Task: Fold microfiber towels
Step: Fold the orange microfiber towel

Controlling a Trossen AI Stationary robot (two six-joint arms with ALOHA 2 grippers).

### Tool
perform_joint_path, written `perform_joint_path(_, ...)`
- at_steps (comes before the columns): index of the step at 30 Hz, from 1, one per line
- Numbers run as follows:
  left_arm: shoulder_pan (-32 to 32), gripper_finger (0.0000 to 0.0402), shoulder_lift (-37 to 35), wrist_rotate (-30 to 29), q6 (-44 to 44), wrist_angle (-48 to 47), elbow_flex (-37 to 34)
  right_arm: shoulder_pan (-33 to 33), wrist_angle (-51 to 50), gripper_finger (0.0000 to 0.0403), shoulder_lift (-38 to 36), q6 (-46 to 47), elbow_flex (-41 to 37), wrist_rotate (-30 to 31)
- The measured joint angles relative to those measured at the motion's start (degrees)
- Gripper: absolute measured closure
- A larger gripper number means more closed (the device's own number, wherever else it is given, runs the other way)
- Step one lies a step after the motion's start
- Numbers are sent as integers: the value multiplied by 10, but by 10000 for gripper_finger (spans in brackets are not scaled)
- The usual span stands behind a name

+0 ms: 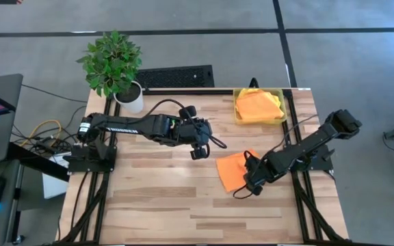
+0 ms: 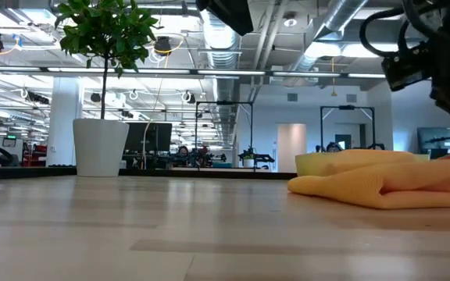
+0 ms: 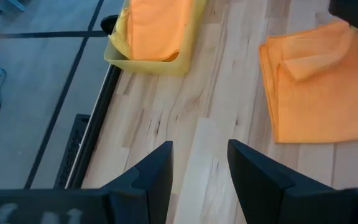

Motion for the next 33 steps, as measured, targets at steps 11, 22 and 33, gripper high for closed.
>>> perform_joint_path(11,0,255,0,2,-4,-12,0,0,-28,321,0,67,0,-40)
perform_joint_path(22,0,255,0,1,-4,-12,0,-20,-52,300,0,35,0,-61)
perform_joint_path(33,0,255,0,1,-5,-12,0,-56,-76,207,0,21,52,-91)
